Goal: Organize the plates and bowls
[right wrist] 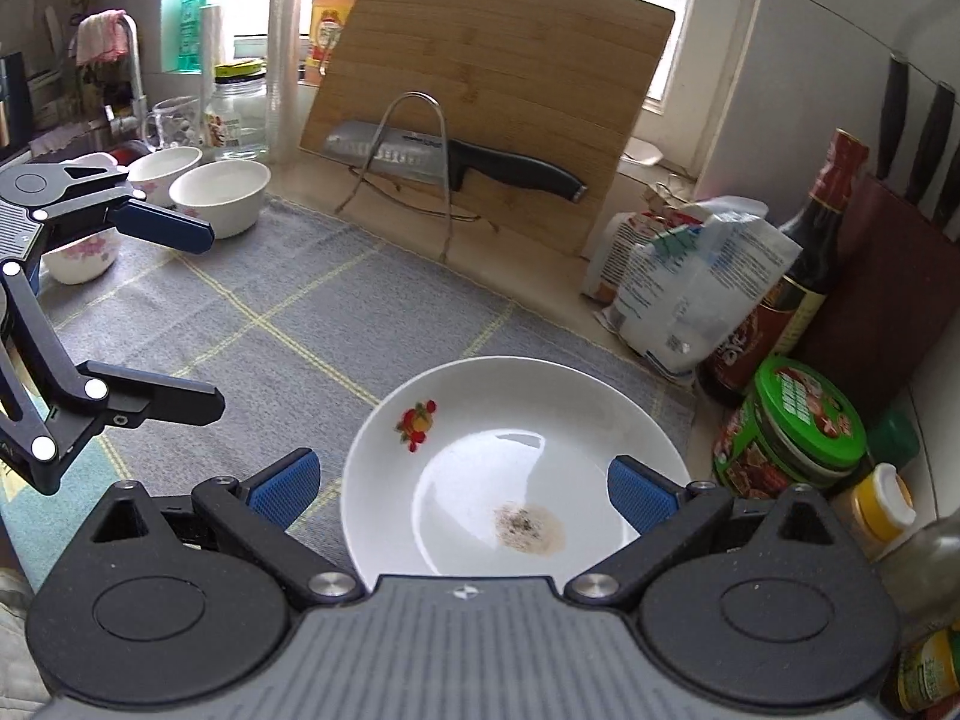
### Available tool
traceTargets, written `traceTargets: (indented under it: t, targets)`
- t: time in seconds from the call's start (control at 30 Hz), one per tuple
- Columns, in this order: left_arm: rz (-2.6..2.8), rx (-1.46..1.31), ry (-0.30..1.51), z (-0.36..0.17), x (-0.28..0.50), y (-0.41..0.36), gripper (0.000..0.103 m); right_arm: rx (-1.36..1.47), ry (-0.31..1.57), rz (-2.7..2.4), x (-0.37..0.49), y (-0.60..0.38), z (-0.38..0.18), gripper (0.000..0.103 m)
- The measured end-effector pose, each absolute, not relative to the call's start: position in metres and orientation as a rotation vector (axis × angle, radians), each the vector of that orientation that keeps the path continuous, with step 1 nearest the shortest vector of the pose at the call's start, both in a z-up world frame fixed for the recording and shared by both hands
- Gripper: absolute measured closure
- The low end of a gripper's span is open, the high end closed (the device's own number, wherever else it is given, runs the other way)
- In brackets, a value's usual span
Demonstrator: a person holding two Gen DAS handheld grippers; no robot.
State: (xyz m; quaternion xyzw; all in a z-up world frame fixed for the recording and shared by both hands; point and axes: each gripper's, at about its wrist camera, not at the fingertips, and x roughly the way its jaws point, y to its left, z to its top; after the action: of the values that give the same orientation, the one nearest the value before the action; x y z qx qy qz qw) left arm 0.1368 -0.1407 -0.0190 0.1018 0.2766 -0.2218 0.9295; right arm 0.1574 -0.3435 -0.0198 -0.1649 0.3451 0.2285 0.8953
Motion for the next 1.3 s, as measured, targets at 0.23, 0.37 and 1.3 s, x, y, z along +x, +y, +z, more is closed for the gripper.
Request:
traceTargets:
  t: [0.23, 0.37, 1.3]
  targets:
    - [-0.388, 0.155, 0.597, -0.017, 0.123, -0.098, 0.001, -0.376, 0.698, 0.604, 0.147, -0.288, -0.021, 0.0]
    - [-0.348, 0.148, 0.609, -0.022, 0.119, -0.071, 0.001, -0.41, 0.701, 0.666, 0.137, -0.253, -0.028, 0.0]
    - [-0.293, 0.17, 0.696, -0.034, 0.129, 0.109, 0.001, -0.318, 0.852, 0.748, 0.128, -0.035, -0.091, 0.0]
